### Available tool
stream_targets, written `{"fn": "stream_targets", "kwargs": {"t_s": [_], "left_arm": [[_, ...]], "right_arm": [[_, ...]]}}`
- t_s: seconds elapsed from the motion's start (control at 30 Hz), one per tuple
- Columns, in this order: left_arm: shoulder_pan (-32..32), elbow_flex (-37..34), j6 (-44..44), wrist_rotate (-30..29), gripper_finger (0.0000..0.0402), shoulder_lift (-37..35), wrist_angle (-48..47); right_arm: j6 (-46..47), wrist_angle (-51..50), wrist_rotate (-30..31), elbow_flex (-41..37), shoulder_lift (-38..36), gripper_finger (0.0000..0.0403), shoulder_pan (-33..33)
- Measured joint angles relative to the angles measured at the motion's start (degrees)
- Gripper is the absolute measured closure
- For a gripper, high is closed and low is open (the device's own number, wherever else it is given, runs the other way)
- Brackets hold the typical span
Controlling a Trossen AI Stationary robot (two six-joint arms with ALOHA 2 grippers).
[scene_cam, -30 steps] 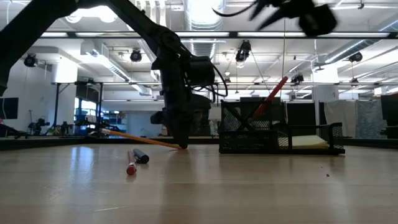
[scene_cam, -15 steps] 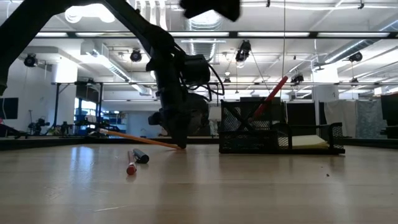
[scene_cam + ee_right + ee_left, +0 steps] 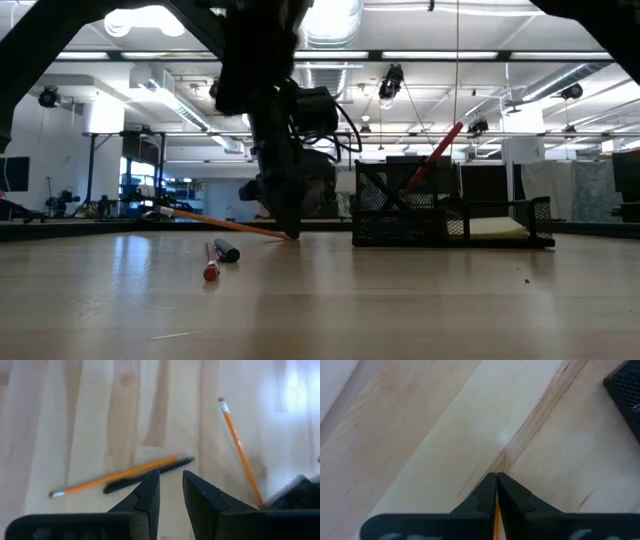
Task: Pick and place office supplies into organizer
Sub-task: Put the top pencil into the desk organizer
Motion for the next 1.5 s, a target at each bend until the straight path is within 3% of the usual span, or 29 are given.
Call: {"fn": "stream_targets", "kwargs": {"t_s": [0.27, 0.43, 0.73, 1.07, 1.4, 1.5], "left_arm": [[-1.56, -0.27, 0.51, -1.11, 0.0402, -0.04, 0.73], [-2.37, -1.69, 0.36, -1.62, 0.0402, -0.11, 2.96], [-2.42, -3.61, 0.06, -3.0, 0.0402, -0.22, 3.92], [-2.63, -4.78, -1.86, -5.28, 0.0402, -0.33, 4.54], [-3.2, -5.3, -3.03, -5.92, 0.0402, -0.37, 5.65], [-3.2, -5.78, -2.29, -5.92, 0.0402, -0.46, 6.09]], "right_arm": [[-5.75, 0.8, 1.23, -3.61, -0.21, 0.0321, 0.06], [-3.79, -5.62, 5.96, 0.01, -0.95, 0.0292, 0.01], [-5.92, -1.02, 6.22, -0.66, -4.73, 0.024, -1.43], [-12.69, -3.58, 5.79, -0.69, -3.98, 0.0222, -2.11], [-1.24, -6.24, -1.95, -0.07, -5.68, 0.0227, -4.73], [-3.22, -12.05, -1.66, -0.07, -8.02, 0.0232, -5.68]]}}
